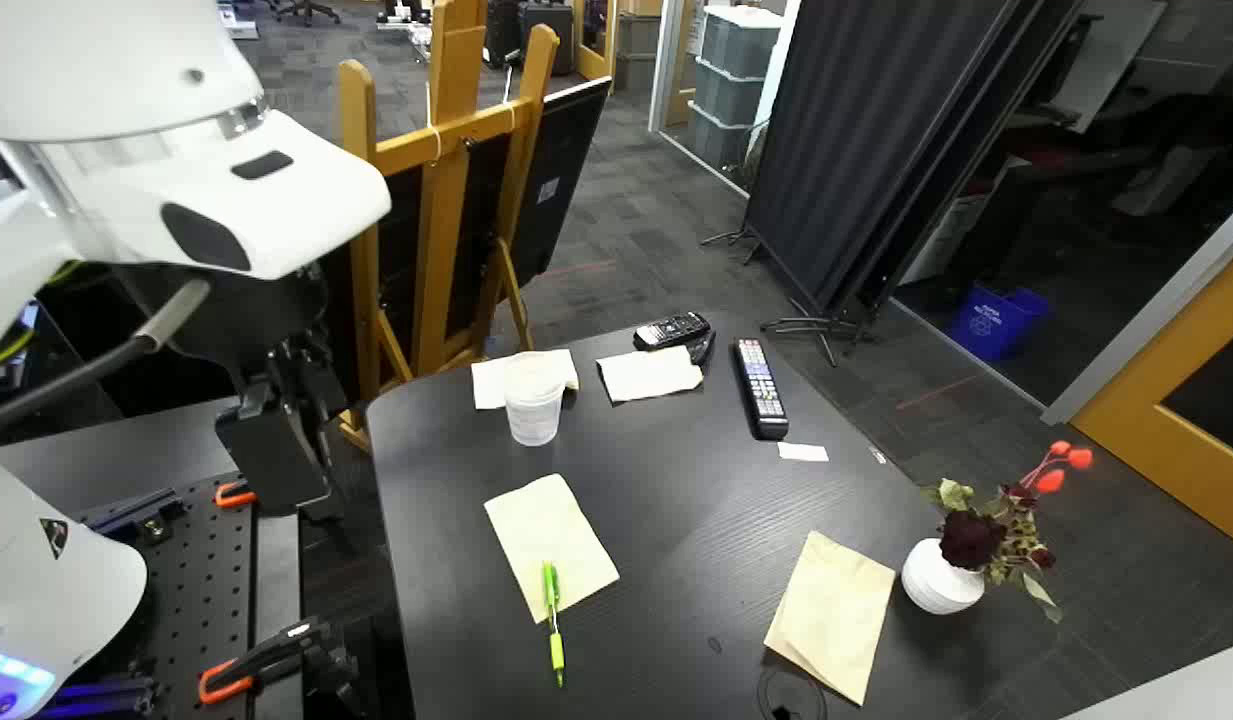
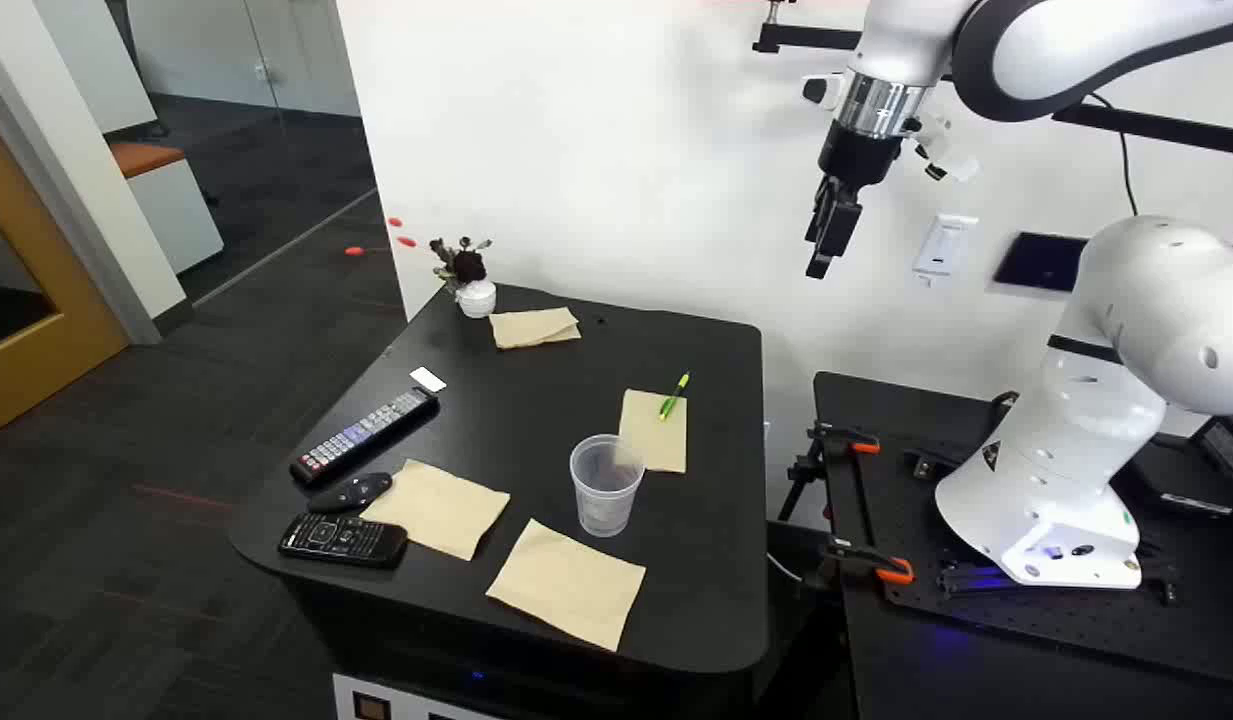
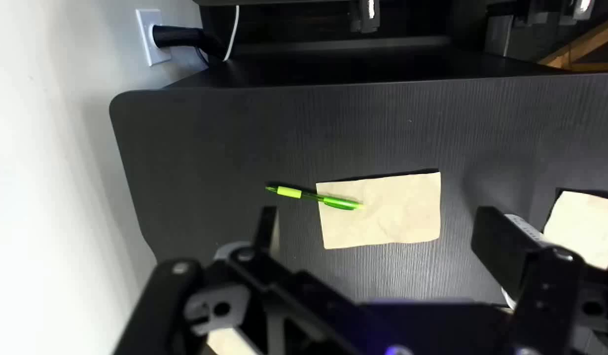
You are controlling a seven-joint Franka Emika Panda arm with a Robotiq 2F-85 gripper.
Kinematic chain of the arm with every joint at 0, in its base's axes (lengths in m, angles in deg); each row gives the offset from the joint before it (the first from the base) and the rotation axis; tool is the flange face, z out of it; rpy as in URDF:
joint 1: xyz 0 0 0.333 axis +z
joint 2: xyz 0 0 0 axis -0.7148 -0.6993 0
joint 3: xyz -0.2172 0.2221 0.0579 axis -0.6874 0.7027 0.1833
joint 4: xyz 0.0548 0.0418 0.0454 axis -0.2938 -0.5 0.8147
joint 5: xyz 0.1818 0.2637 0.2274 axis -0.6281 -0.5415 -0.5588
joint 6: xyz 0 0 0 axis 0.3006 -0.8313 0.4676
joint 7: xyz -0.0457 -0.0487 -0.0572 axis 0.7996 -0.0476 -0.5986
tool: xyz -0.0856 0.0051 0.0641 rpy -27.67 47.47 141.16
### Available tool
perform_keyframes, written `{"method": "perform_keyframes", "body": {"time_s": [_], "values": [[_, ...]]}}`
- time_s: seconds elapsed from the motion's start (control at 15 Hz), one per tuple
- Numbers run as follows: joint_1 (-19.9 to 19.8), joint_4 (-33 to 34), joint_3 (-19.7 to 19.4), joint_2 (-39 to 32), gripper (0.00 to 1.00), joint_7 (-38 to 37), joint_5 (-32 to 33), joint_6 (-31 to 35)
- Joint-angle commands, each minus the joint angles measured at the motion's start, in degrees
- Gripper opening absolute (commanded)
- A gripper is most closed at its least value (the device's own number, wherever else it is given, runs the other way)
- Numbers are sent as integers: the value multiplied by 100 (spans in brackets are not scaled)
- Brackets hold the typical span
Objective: Move the cup to the right
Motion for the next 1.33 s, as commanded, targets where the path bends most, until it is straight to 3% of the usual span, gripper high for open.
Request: {"method": "perform_keyframes", "body": {"time_s": [0.0, 0.27, 0.67, 1.27], "values": [[-5, 10, 10, 0, 100, 3, -10, -16], [9, 24, 27, -41, 100, -12, -12, -12], [473, 26, 189, -464, 100, -60, -226, 418], [1276, 174, 697, -1970, 100, -227, -977, 2168]]}}
